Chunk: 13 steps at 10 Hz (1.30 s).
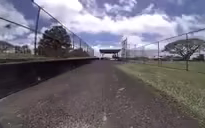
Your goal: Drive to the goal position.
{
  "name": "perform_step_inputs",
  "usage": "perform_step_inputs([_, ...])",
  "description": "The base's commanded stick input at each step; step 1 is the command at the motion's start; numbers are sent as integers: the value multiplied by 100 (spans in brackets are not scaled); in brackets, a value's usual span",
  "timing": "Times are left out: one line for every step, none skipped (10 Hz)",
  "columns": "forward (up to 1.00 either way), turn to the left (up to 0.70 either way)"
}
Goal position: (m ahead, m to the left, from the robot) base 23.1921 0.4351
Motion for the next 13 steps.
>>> perform_step_inputs([70,0])
perform_step_inputs([70,0])
perform_step_inputs([70,0])
perform_step_inputs([70,0])
perform_step_inputs([70,0])
perform_step_inputs([70,0])
perform_step_inputs([70,0])
perform_step_inputs([70,0])
perform_step_inputs([70,0])
perform_step_inputs([70,0])
perform_step_inputs([70,0])
perform_step_inputs([70,0])
perform_step_inputs([70,0])
